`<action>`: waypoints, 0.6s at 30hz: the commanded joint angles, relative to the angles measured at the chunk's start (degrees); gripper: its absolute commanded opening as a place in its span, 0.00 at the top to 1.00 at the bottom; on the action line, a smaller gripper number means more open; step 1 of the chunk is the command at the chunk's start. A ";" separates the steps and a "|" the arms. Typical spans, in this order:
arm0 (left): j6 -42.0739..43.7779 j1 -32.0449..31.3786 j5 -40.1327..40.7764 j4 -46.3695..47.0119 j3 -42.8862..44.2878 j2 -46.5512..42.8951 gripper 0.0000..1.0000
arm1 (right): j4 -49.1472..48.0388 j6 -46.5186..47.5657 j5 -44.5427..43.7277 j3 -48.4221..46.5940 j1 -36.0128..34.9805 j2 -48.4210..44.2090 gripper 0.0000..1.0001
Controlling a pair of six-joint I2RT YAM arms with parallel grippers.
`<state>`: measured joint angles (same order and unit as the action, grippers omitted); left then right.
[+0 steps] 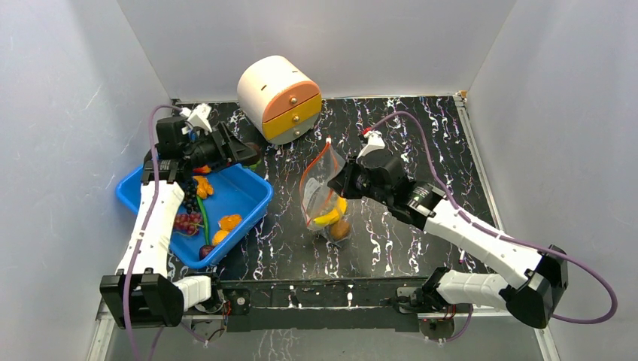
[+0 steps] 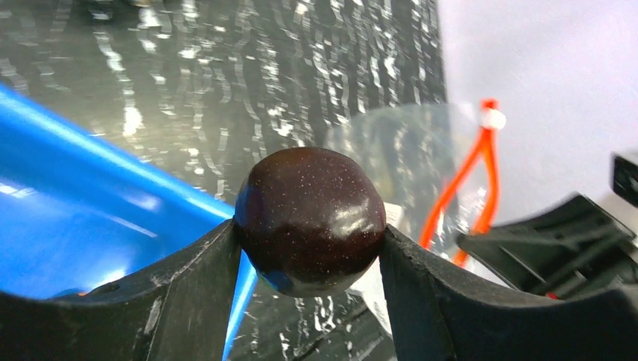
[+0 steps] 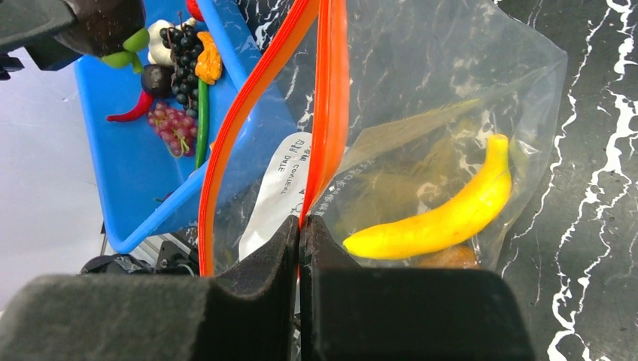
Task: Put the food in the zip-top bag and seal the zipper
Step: Pick up the fake fruit from the bin, then place the fake fruit in the zipper food storage bag.
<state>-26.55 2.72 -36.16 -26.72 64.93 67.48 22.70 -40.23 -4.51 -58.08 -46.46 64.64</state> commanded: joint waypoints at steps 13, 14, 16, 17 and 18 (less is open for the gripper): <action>-14.69 -14.43 -16.16 24.07 -5.33 -3.97 0.61 | -9.25 -3.47 3.20 -2.37 -0.16 3.15 1.00; -16.25 -14.96 -16.74 26.02 -6.13 -3.98 0.61 | -9.58 -3.53 3.39 -2.16 -0.20 3.07 1.00; -19.91 -16.13 -17.50 31.62 -8.59 -3.83 0.61 | -10.41 -3.48 3.95 -1.72 -0.21 2.83 1.00; -21.76 -16.70 -17.98 34.12 -9.92 -3.54 0.61 | -10.85 -3.49 4.29 -1.51 -0.21 2.71 1.00; -23.49 -17.23 -18.53 36.51 -10.87 -3.17 0.61 | -11.32 -3.54 4.45 -1.37 -0.17 2.69 1.00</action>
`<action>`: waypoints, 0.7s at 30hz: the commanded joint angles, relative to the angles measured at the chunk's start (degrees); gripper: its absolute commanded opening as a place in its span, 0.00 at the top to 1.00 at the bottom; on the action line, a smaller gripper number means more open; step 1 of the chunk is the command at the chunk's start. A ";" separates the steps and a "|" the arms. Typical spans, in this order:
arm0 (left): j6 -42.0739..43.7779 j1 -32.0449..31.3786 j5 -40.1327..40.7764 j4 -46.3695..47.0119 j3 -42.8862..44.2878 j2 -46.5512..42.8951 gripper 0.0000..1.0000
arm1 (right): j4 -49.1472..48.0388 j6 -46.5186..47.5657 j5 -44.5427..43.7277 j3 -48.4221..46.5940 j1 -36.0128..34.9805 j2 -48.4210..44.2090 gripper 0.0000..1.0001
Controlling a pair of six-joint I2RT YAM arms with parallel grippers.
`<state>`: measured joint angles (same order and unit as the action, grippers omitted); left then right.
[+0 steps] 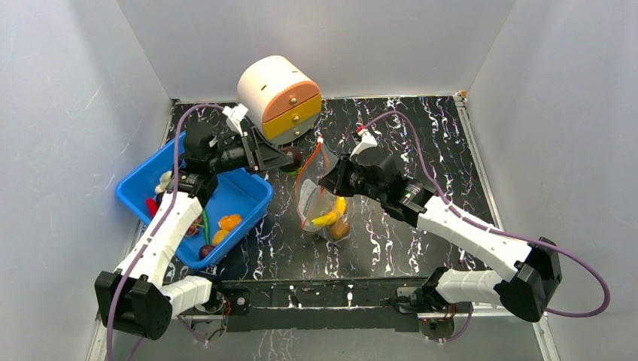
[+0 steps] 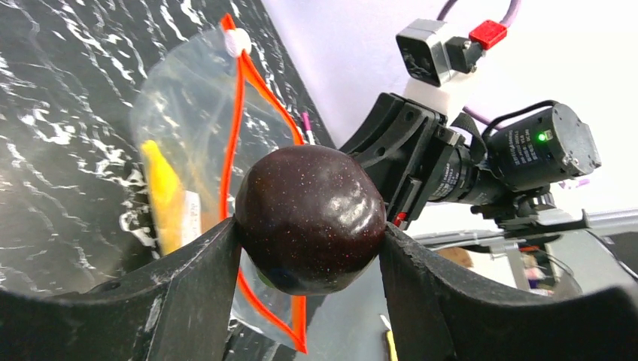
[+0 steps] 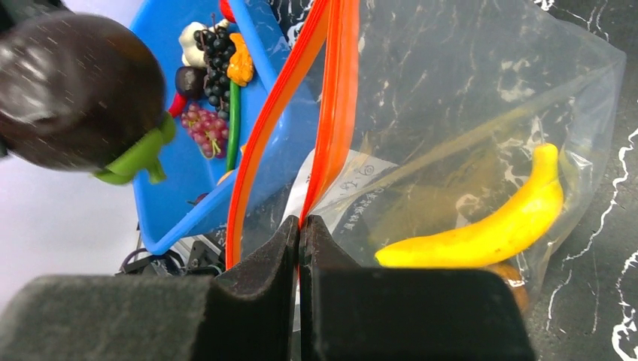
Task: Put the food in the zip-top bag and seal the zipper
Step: Place the fake fruit in the zipper food storage bag.
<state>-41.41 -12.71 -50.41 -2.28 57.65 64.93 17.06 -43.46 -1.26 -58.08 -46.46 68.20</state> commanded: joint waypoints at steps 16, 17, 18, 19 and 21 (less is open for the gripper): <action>-0.41 -9.83 5.31 3.25 -5.50 3.56 0.61 | -7.92 1.13 1.84 -1.98 -0.21 -1.30 1.00; 1.38 -10.20 7.59 0.49 -4.92 3.77 0.61 | -7.96 1.23 1.80 -1.98 -0.21 -1.36 1.00; 3.48 -10.64 9.69 -2.65 -4.23 4.19 0.61 | -8.23 1.60 1.86 -1.86 -0.19 -1.42 1.00; 5.33 -11.15 11.24 -5.05 -3.59 4.63 0.61 | -8.84 1.74 2.09 -1.48 -0.17 -1.41 1.00; 7.22 -11.73 12.97 -7.85 -3.18 5.38 0.60 | -9.94 1.82 2.67 -1.00 -0.21 -1.23 1.00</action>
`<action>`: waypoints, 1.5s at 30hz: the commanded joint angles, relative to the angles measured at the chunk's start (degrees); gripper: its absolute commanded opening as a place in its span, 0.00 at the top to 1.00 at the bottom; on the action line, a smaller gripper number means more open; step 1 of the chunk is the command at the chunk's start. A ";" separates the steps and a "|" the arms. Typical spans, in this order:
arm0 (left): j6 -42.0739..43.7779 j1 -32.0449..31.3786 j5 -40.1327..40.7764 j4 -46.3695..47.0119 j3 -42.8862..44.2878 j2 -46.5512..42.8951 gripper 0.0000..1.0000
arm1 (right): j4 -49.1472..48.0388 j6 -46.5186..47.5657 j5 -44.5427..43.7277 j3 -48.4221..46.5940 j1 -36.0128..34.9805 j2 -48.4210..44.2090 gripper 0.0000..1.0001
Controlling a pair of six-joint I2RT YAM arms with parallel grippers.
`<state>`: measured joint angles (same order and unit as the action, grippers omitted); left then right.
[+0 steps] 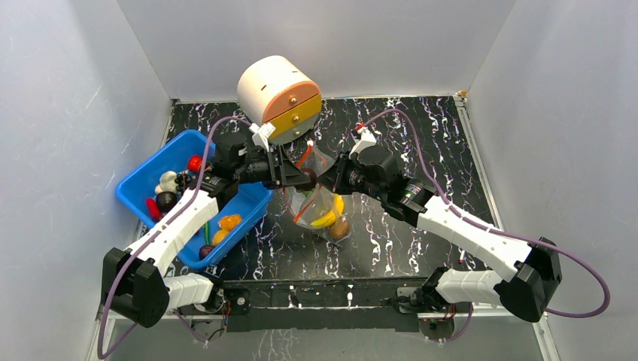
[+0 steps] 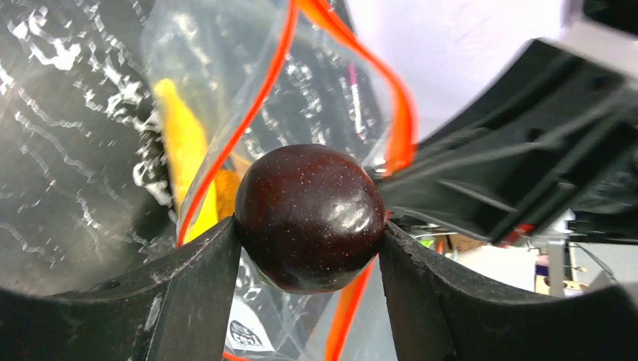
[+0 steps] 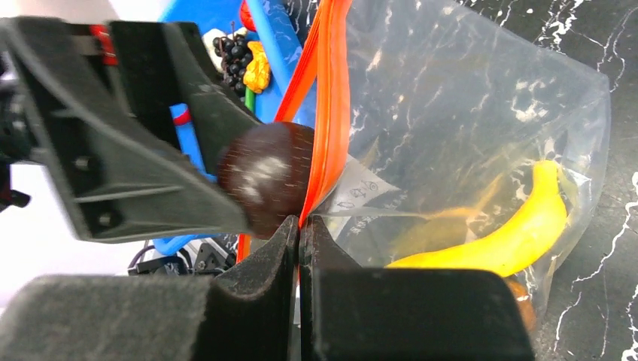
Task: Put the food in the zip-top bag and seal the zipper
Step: Place the fake fruit in the zipper food storage bag.
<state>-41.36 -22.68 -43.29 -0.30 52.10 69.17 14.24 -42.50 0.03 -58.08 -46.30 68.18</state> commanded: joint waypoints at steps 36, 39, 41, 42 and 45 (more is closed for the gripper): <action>7.28 -2.99 10.98 -26.88 20.00 -1.93 0.19 | -10.07 -2.50 0.53 5.19 -0.32 -9.36 1.00; 7.46 -2.99 16.21 -29.07 21.31 -3.15 0.20 | -8.01 -1.85 0.11 4.68 -0.30 -10.30 1.00; 8.31 -3.03 19.11 -30.14 21.86 -4.01 0.20 | -7.46 -1.79 -0.17 4.74 -0.36 -11.36 1.00; 8.91 -2.99 20.53 -30.60 22.12 -4.41 0.20 | -7.54 -1.72 -0.48 4.97 -0.34 -11.64 1.00; 10.51 -2.99 27.46 -32.97 22.58 -5.40 0.21 | -6.39 -0.82 -2.40 5.33 -0.29 -12.11 1.00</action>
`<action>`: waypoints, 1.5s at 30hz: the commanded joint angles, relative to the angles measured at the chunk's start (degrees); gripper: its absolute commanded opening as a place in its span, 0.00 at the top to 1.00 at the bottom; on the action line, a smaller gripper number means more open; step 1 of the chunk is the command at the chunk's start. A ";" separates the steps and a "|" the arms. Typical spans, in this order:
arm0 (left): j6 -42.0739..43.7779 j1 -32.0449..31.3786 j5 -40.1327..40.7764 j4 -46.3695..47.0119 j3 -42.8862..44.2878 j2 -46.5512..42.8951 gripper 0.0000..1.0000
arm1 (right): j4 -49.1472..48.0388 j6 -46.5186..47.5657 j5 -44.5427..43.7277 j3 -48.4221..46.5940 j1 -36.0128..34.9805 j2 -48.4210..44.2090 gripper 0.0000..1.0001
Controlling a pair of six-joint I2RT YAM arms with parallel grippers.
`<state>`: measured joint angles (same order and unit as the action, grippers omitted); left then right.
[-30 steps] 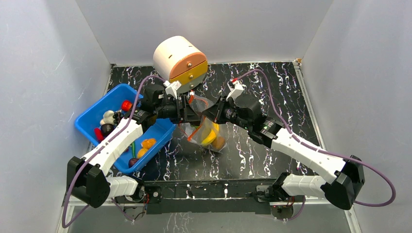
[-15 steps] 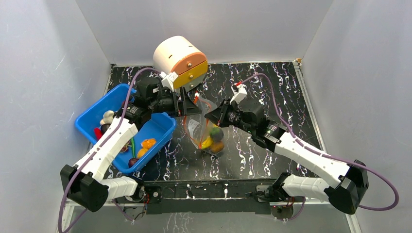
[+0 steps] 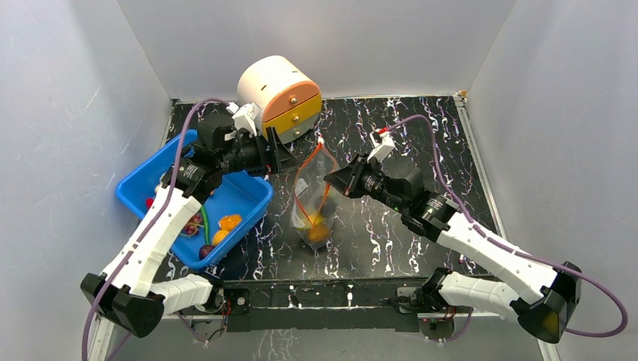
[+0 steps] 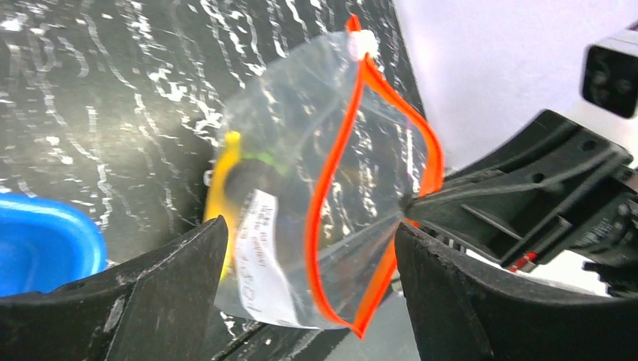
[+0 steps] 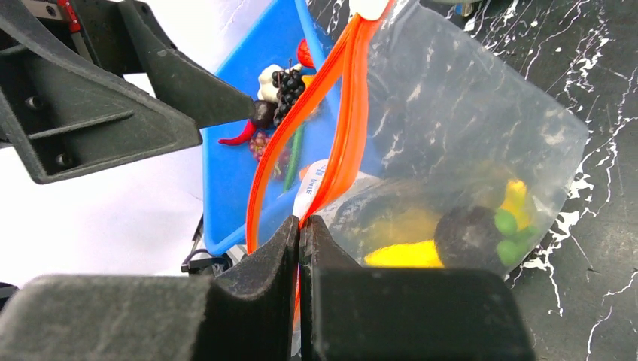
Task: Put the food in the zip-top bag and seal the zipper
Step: Place the fake fruit in the zipper food storage bag, then pick up the fake vegetable from the bin.
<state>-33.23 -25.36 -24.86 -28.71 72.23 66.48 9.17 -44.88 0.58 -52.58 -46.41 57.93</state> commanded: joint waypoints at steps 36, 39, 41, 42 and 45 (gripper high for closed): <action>11.43 28.57 34.64 1.18 -10.44 8.61 0.54 | 5.98 6.49 -5.43 0.89 -0.25 -12.39 1.00; 12.22 30.72 33.15 3.03 -11.15 11.41 0.53 | 7.00 6.49 -5.99 0.78 -0.25 -13.36 1.00; 12.73 31.57 33.37 2.94 -11.00 14.04 0.51 | 7.25 6.40 -6.29 1.01 -0.19 -14.06 1.00; 12.75 32.06 33.95 2.91 -10.96 15.30 0.50 | 7.26 6.31 -6.45 1.19 -0.25 -14.49 1.00; 12.86 33.71 33.71 4.65 -12.51 16.52 0.47 | 7.12 6.00 -6.89 1.95 -0.25 -15.05 1.00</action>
<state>-21.52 6.63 9.91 -26.17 61.06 82.41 18.90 -39.07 -4.64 -50.43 -46.44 44.51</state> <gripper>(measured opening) 0.516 0.009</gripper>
